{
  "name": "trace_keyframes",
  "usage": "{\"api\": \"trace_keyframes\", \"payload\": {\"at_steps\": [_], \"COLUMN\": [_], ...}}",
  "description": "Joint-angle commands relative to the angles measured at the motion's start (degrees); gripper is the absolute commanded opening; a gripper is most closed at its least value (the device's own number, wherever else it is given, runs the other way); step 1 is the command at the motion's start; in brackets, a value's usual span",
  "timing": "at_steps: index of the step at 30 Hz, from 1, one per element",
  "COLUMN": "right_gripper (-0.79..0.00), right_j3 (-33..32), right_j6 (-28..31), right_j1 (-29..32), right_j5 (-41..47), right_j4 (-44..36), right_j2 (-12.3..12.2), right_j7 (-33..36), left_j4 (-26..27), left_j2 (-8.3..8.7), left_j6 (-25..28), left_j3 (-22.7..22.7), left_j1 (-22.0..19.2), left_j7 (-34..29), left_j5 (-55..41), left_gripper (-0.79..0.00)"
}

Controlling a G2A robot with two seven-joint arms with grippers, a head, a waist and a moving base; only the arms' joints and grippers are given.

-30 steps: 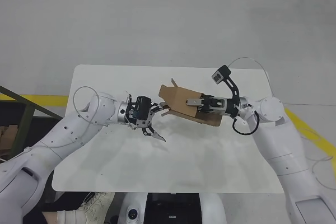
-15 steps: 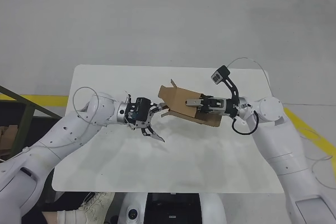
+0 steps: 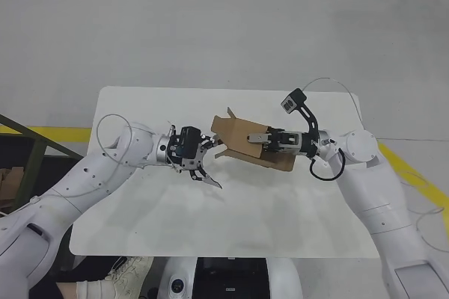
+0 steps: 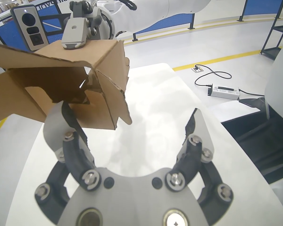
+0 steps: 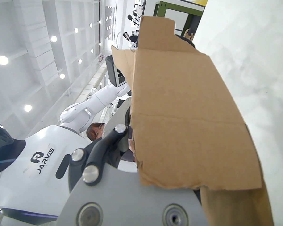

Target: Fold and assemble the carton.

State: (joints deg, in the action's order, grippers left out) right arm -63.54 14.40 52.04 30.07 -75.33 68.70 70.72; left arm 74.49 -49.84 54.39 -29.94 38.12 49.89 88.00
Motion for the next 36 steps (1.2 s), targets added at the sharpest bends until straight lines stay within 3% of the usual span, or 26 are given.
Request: {"api": "trace_keyframes", "payload": {"at_steps": [1,11,13,17,23,30,31,36], "right_gripper": [-0.785,-0.785,-0.785,-0.785,-0.785,-0.785,-0.785,-0.785], "right_j3": [0.03,0.32,0.42,0.57,0.85,1.04,1.06,1.18], "right_j6": [0.04,-0.05,-0.04,0.02,0.02,0.22,0.23,0.21], "right_j1": [-0.01,-0.06,-0.12,-0.21,-0.35,-0.48,-0.50,-0.59], "right_j5": [0.02,0.23,0.26,0.29,0.22,0.34,0.35,0.49], "right_j4": [0.03,0.10,0.11,0.17,0.24,0.34,0.36,0.41], "right_j2": [-0.01,-0.07,-0.07,-0.08,-0.09,-0.10,-0.10,-0.12], "right_j7": [-0.01,0.05,0.08,0.11,0.21,0.25,0.24,0.42], "left_j4": [0.00,0.12,0.12,0.22,0.04,0.01,0.03,-0.05], "left_j2": [0.01,0.22,0.26,0.28,0.28,0.42,0.45,0.60], "left_j6": [-0.09,0.27,0.38,0.64,0.94,1.32,1.40,1.72], "left_j3": [-0.02,-0.17,-0.19,-0.14,-0.17,-0.24,-0.23,-0.21], "left_j1": [-0.01,-0.02,-0.04,-0.06,-0.15,-0.14,-0.12,-0.05], "left_j7": [0.09,-0.27,-0.38,-0.64,-0.94,-1.32,-1.40,-1.71], "left_j5": [-0.11,-1.78,-2.09,-2.93,-4.22,-5.52,-5.69,-6.63], "left_gripper": [0.000,-0.031,-0.111,-0.185,-0.175,-0.348,-0.400,-0.416]}}
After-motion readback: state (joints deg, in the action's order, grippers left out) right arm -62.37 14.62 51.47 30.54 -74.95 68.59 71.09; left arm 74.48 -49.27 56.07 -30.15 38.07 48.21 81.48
